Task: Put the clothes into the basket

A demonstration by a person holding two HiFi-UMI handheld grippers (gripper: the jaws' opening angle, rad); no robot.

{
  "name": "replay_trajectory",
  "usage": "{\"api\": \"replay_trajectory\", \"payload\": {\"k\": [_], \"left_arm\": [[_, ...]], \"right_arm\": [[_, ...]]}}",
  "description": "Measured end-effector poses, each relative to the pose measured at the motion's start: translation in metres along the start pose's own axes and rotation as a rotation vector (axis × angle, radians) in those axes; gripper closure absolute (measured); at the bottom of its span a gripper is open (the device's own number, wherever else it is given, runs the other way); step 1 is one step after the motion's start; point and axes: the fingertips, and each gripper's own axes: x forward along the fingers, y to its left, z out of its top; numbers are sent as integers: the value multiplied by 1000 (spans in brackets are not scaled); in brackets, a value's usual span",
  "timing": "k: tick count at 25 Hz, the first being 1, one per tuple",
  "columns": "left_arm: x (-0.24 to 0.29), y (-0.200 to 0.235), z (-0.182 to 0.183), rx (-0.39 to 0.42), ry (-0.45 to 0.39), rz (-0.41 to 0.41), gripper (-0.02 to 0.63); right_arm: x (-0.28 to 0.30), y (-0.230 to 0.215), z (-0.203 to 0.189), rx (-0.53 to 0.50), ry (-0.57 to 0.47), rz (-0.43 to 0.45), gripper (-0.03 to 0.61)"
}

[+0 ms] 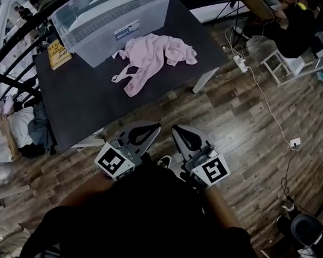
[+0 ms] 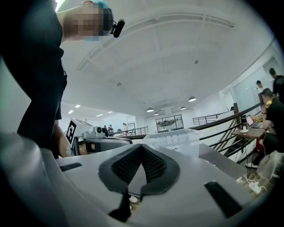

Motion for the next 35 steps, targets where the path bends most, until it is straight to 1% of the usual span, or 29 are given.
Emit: {"api": "replay_trajectory", "payload": {"k": [6, 8, 12, 14, 17, 21, 24, 27, 35], "left_arm": [[18, 25, -6, -16, 3, 25, 611], [27, 36, -9, -23, -2, 20, 611], [42, 57, -8, -25, -17, 6, 611], [50, 72, -9, -23, -22, 10, 611], [62, 97, -7, -24, -19, 14, 611], [78, 131, -5, -17, -16, 15, 611], [89, 157, -3, -20, -9, 13, 611], [98, 183, 0, -14, -28, 19, 611], [113, 239, 5, -20, -31, 15, 611]], "right_arm": [[12, -24, -1, 20, 9, 6, 563], [20, -35, -4, 17, 18, 7, 563], [38, -57, -2, -6, 0, 20, 563], [49, -69, -4, 8, 32, 14, 563], [70, -87, 0, -6, 26, 30, 563], [100, -111, -2, 3, 70, 36, 563], [124, -127, 0, 1, 78, 46, 563], [145, -142, 2, -3, 85, 51, 563], [195, -173, 6, -15, 120, 46, 563]]}}
